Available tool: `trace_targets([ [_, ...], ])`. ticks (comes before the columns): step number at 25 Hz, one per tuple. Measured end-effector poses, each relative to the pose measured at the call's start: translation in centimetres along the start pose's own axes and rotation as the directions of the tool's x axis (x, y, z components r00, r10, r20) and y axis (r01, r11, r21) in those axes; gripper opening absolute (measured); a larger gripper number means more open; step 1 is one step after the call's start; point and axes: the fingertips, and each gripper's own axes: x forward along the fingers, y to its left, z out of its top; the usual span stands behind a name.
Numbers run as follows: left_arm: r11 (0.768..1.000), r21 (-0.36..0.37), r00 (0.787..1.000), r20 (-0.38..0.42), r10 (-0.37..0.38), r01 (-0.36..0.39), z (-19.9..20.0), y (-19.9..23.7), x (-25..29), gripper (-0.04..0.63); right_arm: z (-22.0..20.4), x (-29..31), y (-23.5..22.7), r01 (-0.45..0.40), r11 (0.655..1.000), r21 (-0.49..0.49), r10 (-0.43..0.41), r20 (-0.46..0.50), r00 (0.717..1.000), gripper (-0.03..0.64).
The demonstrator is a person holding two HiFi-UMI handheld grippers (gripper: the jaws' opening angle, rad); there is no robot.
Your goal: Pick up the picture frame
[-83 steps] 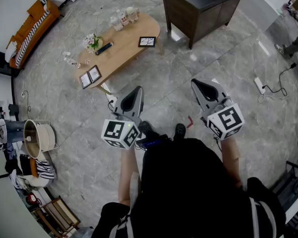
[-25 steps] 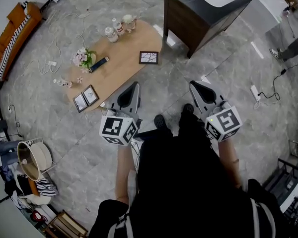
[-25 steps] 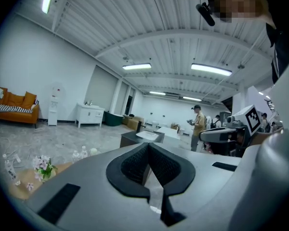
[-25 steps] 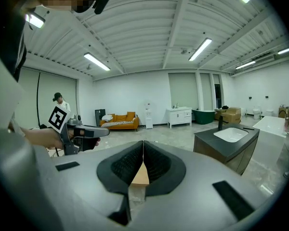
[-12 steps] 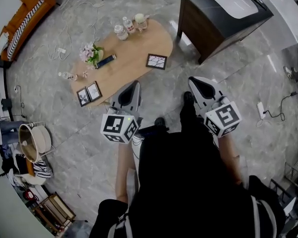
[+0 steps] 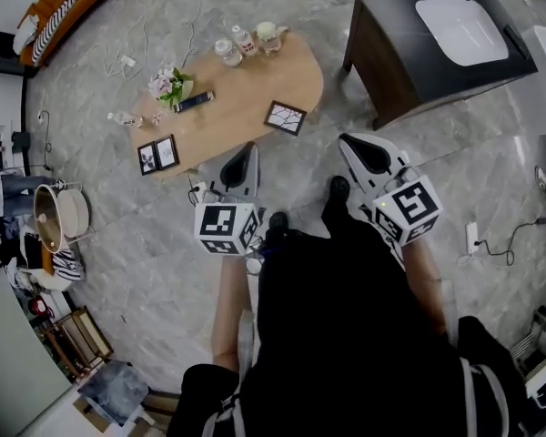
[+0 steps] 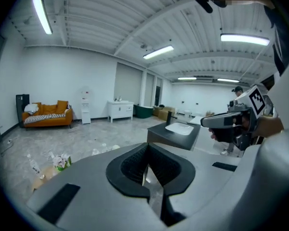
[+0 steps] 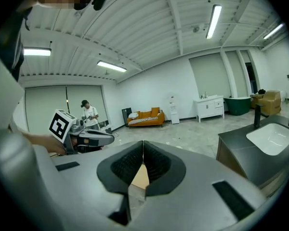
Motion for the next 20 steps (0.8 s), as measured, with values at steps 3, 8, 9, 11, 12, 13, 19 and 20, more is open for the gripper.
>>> trace_targets([
  [3,1.0,0.018,0.998,-0.06,0.02,-0.018,-1.5,-0.8,2.4,0.014,-1.3,0.5,-2.1,-0.035,0.999,0.02,0.036,-0.04,0.999,0.014],
  [8,0.998,0.059,0.984,-0.18,0.004,0.007,-6.0,-1.2,6.1,0.014,-4.3,2.4,-4.6,-0.067,0.993,0.098,0.076,-0.098,0.992,0.014],
  [9,0.998,0.064,0.981,-0.195,-0.001,0.013,-6.8,-1.1,6.9,0.014,-5.2,2.9,-5.0,-0.07,0.99,0.126,0.084,-0.104,0.991,0.013],
  [11,0.997,0.071,0.976,-0.217,-0.009,0.025,-8.6,-0.9,8.4,0.014,-7.3,3.9,-5.6,-0.07,0.984,0.166,0.091,-0.123,0.988,0.014],
  [12,0.997,0.069,0.974,-0.224,-0.013,0.029,-9.6,-0.8,9.1,0.014,-8.4,4.5,-5.9,-0.067,0.983,0.172,0.092,-0.137,0.986,0.013],
  [13,0.997,0.063,0.973,-0.23,-0.018,0.034,-10.6,-0.7,9.8,0.015,-9.4,5.1,-6.1,-0.065,0.983,0.172,0.092,-0.153,0.984,0.013],
  [19,0.995,0.058,0.954,-0.293,-0.058,0.078,-17.5,0.0,14.1,0.015,-13.7,7.6,-7.1,-0.047,0.977,0.207,0.094,-0.223,0.97,0.014],
  [20,0.995,0.062,0.951,-0.304,-0.058,0.081,-18.7,0.4,15.0,0.015,-14.3,8.1,-7.2,-0.049,0.977,0.208,0.098,-0.234,0.967,0.013],
])
